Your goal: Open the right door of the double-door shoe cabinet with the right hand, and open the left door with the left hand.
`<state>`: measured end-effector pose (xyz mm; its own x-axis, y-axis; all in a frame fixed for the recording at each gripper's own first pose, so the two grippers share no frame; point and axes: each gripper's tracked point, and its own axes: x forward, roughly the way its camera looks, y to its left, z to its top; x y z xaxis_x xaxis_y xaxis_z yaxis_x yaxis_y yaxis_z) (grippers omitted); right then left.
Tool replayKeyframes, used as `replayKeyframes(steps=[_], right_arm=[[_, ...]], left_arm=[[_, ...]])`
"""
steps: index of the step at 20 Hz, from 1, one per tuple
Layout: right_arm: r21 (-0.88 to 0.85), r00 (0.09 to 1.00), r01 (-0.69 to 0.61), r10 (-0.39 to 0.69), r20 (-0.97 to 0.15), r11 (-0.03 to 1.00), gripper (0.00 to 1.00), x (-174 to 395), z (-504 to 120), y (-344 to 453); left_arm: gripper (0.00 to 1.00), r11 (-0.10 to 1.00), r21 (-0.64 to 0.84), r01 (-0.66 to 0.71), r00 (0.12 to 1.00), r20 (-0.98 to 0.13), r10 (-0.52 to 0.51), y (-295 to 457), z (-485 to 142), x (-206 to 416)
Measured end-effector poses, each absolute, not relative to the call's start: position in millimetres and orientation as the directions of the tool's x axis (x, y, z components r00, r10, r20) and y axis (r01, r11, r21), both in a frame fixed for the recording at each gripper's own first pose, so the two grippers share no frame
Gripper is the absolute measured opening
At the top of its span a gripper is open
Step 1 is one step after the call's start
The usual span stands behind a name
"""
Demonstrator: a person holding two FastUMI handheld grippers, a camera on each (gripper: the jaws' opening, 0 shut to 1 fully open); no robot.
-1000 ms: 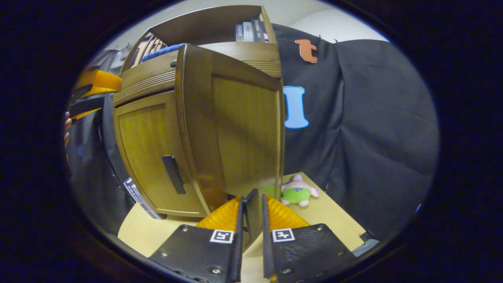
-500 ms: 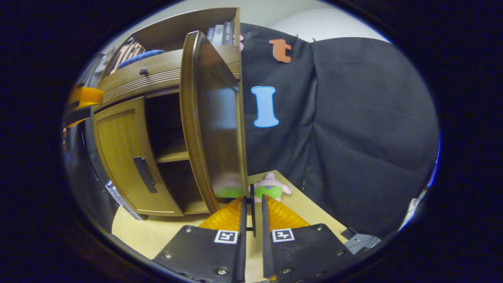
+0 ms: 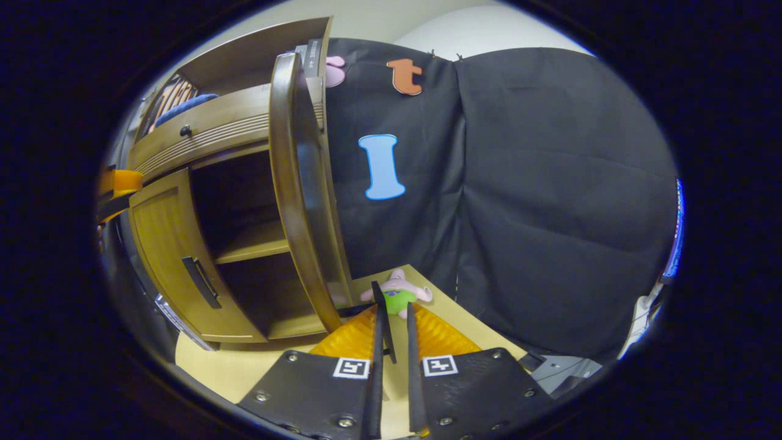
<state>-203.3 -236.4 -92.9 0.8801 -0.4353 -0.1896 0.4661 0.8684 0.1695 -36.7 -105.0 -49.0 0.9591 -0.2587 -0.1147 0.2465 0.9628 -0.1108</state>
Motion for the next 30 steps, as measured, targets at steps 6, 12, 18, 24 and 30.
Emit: replayKeyframes(steps=[6,12,18,24,30], right_arm=[[0.087,0.831,0.552,-0.540,-0.134,0.829,0.18,-225,-68,-276],[0.102,0.816,0.577,-0.571,-0.087,0.810,0.17,-238,-39,-283],[0.123,0.824,0.563,-0.567,-0.001,0.817,0.17,-253,19,-263],[0.142,0.875,0.455,-0.471,0.110,0.879,0.17,-241,76,-218],[0.104,0.924,0.346,-0.358,0.137,0.933,0.18,-216,88,-178]], left_arm=[[0.92,0.970,-0.094,0.223,0.962,-0.137,-0.234,-103,-67,-19],[0.92,0.974,-0.104,0.203,0.959,-0.181,-0.219,-99,-89,-6],[0.96,0.977,-0.101,0.189,0.961,-0.187,-0.205,-93,-101,4],[0.96,0.976,-0.117,0.184,0.956,-0.208,-0.205,-89,-124,15],[0.96,0.979,-0.097,0.181,0.952,-0.234,-0.199,-90,-167,28]])
